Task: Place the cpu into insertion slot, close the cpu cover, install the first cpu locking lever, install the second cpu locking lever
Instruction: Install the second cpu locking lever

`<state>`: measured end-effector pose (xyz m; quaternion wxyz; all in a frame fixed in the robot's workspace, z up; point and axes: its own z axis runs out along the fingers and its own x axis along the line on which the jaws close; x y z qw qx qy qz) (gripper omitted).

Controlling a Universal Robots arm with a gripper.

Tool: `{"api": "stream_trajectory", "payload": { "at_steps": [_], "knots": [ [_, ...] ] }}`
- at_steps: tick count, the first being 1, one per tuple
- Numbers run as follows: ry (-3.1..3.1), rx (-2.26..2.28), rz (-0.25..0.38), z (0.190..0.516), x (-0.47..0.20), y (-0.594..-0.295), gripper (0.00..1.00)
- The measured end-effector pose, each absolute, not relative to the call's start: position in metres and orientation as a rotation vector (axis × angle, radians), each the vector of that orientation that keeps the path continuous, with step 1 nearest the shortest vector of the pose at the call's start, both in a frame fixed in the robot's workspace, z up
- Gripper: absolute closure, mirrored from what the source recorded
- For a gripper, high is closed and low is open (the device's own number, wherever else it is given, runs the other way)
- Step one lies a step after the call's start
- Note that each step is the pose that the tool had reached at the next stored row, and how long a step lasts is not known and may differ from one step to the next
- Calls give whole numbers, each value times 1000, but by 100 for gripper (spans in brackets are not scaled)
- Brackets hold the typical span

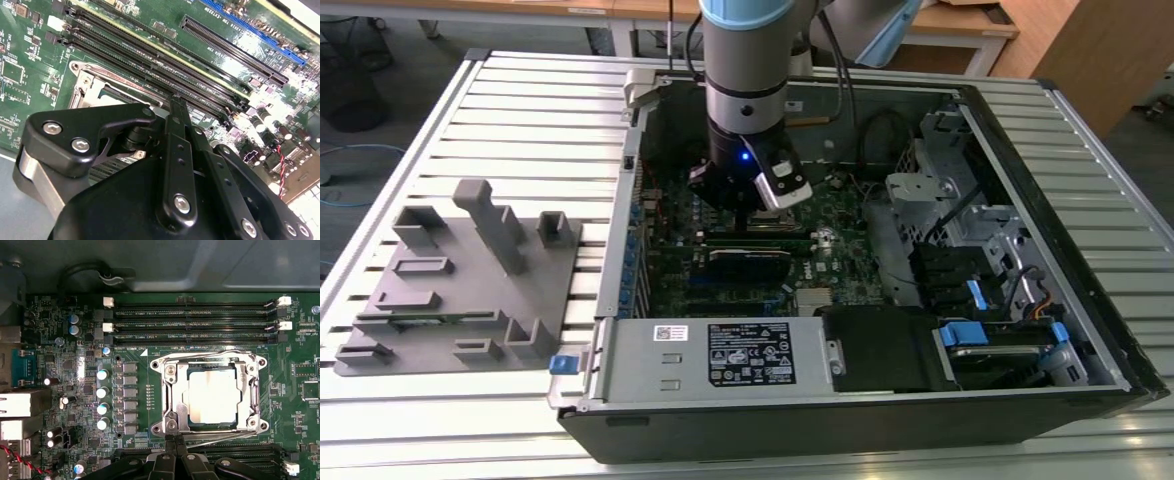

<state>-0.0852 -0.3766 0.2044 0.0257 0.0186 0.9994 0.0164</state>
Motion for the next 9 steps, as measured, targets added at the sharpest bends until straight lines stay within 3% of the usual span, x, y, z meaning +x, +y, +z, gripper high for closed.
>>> {"api": "stream_trajectory", "payload": {
  "at_steps": [9],
  "knots": [
    [3089,58,58,203,-87,-377,89]
  ]
}}
